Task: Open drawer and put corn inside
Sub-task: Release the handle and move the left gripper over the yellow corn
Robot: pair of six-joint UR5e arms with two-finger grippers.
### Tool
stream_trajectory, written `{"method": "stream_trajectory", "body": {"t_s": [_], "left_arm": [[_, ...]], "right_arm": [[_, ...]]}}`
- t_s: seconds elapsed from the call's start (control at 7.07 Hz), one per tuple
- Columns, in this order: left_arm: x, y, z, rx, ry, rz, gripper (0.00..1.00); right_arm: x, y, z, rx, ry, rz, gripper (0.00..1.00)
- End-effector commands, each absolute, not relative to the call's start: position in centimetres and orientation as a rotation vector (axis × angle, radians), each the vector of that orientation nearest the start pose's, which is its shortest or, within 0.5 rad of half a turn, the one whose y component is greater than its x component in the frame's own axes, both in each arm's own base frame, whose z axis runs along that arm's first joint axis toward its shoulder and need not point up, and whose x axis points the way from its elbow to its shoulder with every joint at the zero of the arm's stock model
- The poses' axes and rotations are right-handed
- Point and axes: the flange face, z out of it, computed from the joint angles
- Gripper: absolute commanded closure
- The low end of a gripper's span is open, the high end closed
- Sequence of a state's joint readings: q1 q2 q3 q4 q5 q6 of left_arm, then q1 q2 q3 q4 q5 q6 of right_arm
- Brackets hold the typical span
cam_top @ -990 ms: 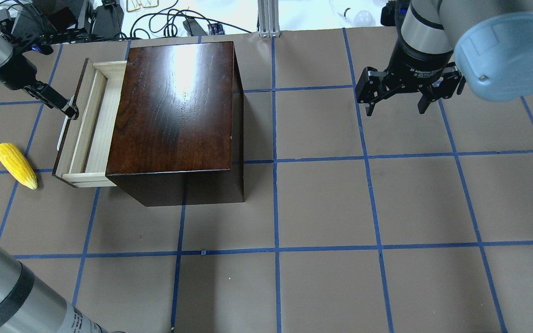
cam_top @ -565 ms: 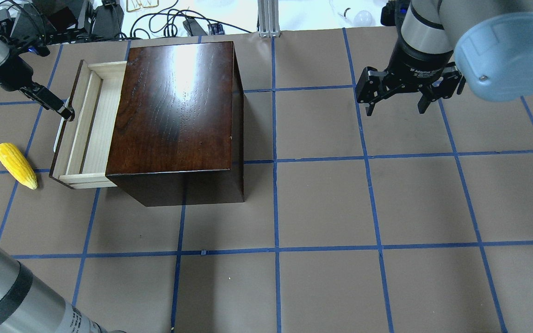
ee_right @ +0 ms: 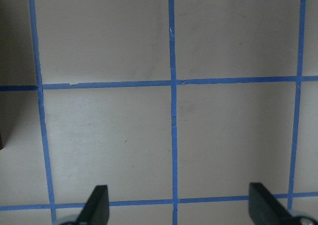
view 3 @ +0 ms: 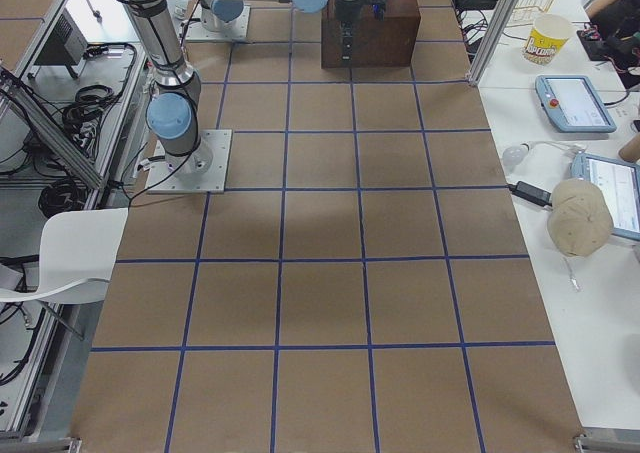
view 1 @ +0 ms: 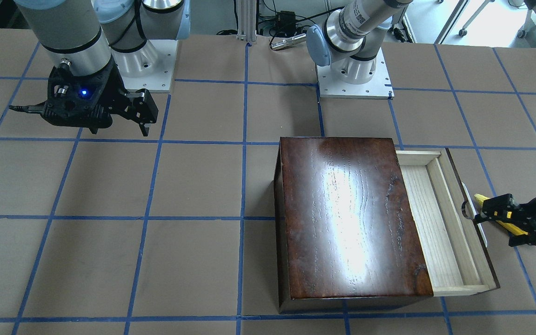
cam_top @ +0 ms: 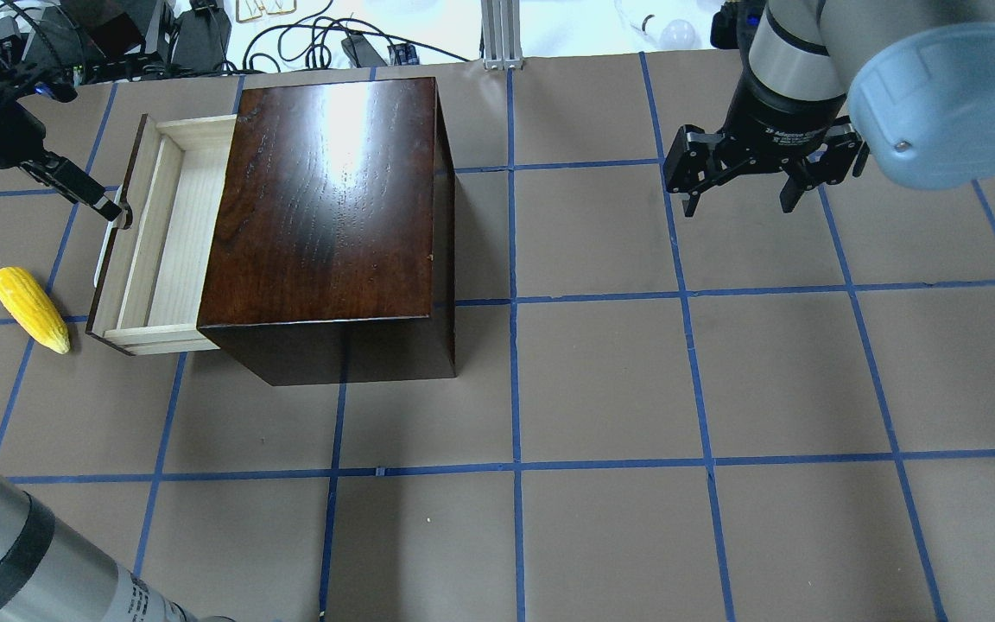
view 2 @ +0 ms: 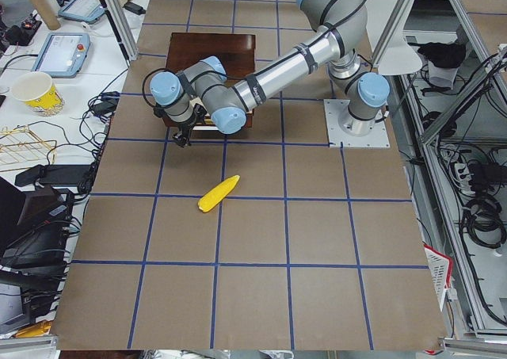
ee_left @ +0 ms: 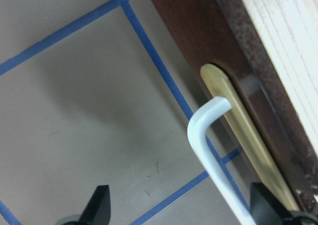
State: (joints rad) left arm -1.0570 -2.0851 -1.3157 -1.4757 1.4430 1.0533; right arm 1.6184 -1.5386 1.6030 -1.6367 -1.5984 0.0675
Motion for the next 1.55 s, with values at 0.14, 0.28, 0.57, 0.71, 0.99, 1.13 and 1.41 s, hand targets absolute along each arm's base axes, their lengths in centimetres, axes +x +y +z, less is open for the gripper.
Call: {"method": "stream_trajectory", "body": {"t_s": [0.14, 0.28, 0.57, 0.71, 0.99, 1.13, 1.41], "left_arm": [[20.8, -64.4, 35.0, 0.766, 3.218, 0.017, 0.00], [23.4, -63.1, 35.8, 0.547, 3.218, 0.065, 0.00], [28.1, -61.2, 35.7, 0.276, 3.249, 0.070, 0.00], [29.8, -60.5, 35.0, 0.170, 3.267, 0.080, 0.00], [30.3, -60.4, 33.2, -0.122, 3.271, 0.128, 0.00], [30.7, -60.3, 32.4, -0.213, 3.270, 0.153, 0.00], [31.2, -60.2, 29.6, -0.342, 3.233, 0.263, 0.00]], "right_arm": [[15.4, -49.8, 46.3, 0.032, 3.169, -0.007, 0.00], [15.4, -49.8, 46.3, 0.032, 3.169, -0.005, 0.00], [15.4, -49.8, 46.3, 0.032, 3.169, -0.007, 0.00], [15.4, -49.8, 46.3, 0.032, 3.169, -0.007, 0.00], [15.4, -49.8, 46.3, 0.032, 3.169, -0.005, 0.00], [15.4, -49.8, 46.3, 0.032, 3.169, -0.005, 0.00], [15.4, -49.8, 46.3, 0.032, 3.169, -0.007, 0.00]]}}
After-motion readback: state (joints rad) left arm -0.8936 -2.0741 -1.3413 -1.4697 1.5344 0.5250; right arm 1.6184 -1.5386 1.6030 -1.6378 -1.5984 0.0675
